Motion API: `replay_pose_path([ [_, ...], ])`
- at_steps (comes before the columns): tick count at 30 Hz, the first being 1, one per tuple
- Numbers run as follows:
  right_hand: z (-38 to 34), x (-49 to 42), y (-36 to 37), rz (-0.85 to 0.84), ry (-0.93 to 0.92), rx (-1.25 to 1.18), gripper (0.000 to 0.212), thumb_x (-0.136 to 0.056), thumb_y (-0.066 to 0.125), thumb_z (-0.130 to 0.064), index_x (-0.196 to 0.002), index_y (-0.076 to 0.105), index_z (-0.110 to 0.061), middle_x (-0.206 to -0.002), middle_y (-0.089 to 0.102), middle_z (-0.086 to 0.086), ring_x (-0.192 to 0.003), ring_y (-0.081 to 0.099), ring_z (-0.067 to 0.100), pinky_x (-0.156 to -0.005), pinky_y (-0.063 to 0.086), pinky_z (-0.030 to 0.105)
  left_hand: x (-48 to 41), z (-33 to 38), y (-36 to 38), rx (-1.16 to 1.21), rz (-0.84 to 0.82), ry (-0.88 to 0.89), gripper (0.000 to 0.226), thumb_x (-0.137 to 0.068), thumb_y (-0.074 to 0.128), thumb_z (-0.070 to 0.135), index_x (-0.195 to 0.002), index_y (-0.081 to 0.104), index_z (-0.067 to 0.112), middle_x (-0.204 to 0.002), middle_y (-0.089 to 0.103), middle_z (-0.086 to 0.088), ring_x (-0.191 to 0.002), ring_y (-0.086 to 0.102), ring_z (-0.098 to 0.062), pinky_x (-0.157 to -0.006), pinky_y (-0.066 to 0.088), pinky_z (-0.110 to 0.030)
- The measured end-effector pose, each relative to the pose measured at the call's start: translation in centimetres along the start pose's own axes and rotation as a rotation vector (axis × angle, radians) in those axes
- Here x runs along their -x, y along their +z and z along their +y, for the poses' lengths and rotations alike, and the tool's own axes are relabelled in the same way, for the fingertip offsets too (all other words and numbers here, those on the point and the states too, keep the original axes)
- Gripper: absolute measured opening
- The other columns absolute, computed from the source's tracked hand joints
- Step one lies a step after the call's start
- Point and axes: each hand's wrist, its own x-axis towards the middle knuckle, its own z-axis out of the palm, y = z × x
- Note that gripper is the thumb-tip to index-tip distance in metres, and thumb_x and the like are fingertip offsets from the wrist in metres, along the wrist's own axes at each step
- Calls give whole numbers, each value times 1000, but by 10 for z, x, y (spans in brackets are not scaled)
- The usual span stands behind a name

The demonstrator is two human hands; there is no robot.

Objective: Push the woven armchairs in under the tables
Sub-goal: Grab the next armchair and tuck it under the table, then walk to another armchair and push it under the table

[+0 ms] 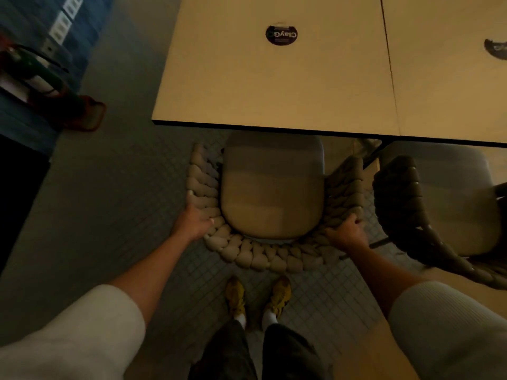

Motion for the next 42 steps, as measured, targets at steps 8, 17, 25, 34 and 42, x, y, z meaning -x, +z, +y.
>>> replay_pose_path([
  [8, -41, 53, -6, -206, -288, 232, 89, -84, 63, -61, -153, 37, -11, -152, 45, 17, -138, 46, 38, -112, 45, 45, 70, 0, -34, -57, -89, 29, 56, -91, 72, 44, -137, 56, 17, -141, 58, -12, -126, 57, -31, -100, 48, -35],
  [17, -141, 123, 14, -181, -559, 449, 102, -84, 62, -74, -154, 34, -6, -154, 39, 21, -138, 47, 39, -114, 44, 44, 90, -64, -120, -301, 78, 2, 81, -89, 58, 68, -153, 39, 22, -158, 43, -6, -142, 44, -31, -112, 41, -50],
  [25, -297, 195, 66, -170, -790, 476, 113, -69, 57, -89, -155, 34, -19, -156, 38, 13, -138, 46, 38, -110, 45, 53, 64, -168, -224, -432, 48, -14, 96, -89, 38, 82, -162, 24, 21, -173, 10, -2, -159, 5, -28, -120, 17, -66],
  [34, -457, 258, 137, -109, -865, 518, 113, -73, 56, -90, -156, 35, -16, -159, 35, 15, -145, 40, 38, -119, 36, 56, 11, -273, -364, -454, 56, -21, 104, -85, 29, 89, -162, 22, 21, -172, 12, -3, -159, 6, -31, -119, 14, -70],
  [42, -566, 228, 154, -162, -850, 512, 111, -77, 60, -84, -157, 33, -12, -159, 36, 18, -145, 40, 38, -118, 40, 51, -89, -274, -454, -498, 47, 47, 92, -91, 27, 84, -155, 37, 20, -166, 32, -5, -158, 15, -28, -121, 15, -65],
])
